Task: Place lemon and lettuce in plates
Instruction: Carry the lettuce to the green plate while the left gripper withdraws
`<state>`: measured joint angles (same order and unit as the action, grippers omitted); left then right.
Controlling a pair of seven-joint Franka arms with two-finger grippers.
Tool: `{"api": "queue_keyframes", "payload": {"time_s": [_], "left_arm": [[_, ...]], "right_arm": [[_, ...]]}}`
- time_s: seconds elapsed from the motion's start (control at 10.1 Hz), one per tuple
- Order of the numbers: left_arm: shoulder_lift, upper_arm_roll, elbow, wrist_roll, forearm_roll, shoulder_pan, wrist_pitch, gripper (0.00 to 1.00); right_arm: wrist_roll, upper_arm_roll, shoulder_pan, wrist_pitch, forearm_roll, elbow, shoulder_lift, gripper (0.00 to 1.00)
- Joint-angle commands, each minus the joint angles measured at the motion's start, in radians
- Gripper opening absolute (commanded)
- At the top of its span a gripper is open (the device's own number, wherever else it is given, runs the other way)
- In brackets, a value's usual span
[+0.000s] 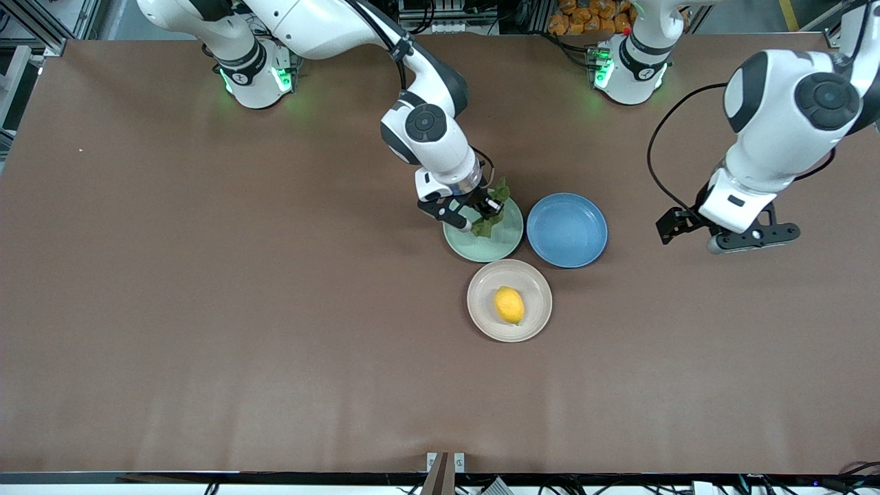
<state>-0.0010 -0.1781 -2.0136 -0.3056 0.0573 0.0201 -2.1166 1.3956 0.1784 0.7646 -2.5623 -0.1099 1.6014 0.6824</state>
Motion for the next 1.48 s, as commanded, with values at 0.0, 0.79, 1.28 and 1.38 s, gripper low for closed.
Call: {"api": "queue_keyframes", "payload": {"time_s": [0.0,0.79,1.28,1.38], "left_arm": [[-0.001,-0.004,0.149,0.045,-0.022,0.006,0.163,1.0],[-0.002,-0.012,0.424,0.058,-0.096,0.006,0.414,1.0],[-0.002,-0.012,0.438,0.1,-0.086,0.006,0.443,1.0],[-0.001,-0.011,0.44,0.1,-0.079,0.0,0.442,1.0]], "right_arm": [[0.029,-0.011,0.027,-0.007,0.047,-0.018,0.037,0.0],[0.01,-0.054,0.016,0.144,0.156,-0.032,-0.058,1.0],[-0.202,-0.096,-0.141,0.479,0.15,-0.144,-0.263,1.0],[-0.255,-0.094,-0.187,0.517,0.145,-0.144,-0.305,1.0]]}}
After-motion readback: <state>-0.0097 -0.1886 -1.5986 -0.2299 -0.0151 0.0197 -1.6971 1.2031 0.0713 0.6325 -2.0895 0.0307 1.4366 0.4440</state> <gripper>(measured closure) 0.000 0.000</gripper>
